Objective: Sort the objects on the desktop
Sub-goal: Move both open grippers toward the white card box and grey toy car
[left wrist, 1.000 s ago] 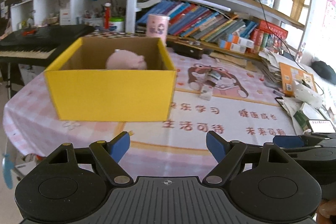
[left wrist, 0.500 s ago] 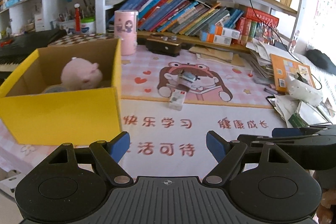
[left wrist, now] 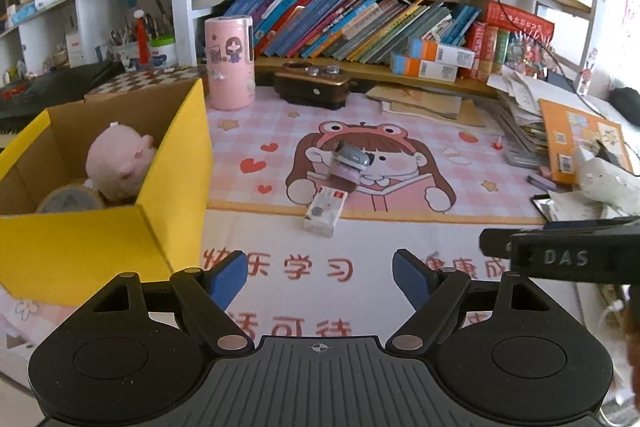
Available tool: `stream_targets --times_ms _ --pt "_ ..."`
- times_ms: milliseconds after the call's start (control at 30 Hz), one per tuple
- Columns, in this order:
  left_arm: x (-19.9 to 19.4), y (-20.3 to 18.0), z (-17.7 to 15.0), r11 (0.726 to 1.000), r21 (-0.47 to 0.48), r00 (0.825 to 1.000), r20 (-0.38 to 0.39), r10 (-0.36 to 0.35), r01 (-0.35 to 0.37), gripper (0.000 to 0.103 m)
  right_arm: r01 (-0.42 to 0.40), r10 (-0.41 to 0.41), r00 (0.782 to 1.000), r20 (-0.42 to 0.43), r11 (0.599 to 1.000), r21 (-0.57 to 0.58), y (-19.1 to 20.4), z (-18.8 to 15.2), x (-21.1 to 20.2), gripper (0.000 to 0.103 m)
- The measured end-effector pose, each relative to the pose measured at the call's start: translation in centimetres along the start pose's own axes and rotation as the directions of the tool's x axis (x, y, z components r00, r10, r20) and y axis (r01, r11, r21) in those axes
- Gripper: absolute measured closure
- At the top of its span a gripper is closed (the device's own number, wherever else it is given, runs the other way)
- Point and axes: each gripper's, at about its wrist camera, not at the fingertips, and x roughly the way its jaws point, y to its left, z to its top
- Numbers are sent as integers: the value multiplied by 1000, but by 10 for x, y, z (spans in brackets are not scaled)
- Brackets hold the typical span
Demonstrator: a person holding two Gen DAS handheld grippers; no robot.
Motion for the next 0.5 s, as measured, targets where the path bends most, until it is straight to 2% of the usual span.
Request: stream_targets --times_ms 167,267,500 --pt "25 -8 6 1000 -7 1000 -14 8 -8 23 -5 5 1000 9 1000 -2 -10 9 8 35" --pt "40 -12 9 1000 10 1000 -12 16 -15 28 -6 6 1000 16 1000 0 -15 14 12 35" --pt "79 -18 11 999 -2 998 -46 44 -44 28 -17 17 1000 8 1000 -2 -20 24 27 35"
